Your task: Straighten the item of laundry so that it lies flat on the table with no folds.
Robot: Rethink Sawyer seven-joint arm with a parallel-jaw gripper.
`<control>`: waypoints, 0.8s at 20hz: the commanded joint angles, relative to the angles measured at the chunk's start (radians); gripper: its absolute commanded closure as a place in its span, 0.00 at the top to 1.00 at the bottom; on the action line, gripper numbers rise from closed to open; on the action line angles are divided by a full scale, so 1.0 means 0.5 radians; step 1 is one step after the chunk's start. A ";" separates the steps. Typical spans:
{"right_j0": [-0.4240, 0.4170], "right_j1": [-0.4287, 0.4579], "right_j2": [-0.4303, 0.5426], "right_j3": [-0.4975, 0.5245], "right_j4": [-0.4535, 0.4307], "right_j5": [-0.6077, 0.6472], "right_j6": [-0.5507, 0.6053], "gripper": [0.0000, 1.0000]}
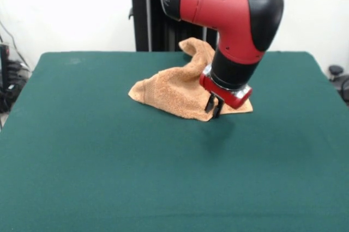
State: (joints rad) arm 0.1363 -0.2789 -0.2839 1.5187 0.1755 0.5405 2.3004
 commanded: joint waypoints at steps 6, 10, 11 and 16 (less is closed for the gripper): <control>0.143 0.486 0.543 -0.371 -0.071 -0.685 0.125 0.00; 0.133 0.478 0.556 -0.361 -0.114 -0.710 0.156 0.00; 0.135 0.477 0.554 -0.360 -0.114 -0.712 0.166 0.00; 0.123 0.480 0.572 -0.352 -0.117 -0.733 0.190 0.00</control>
State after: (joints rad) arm 0.1625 -0.2730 -0.2881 1.4848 0.0769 0.5499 2.3004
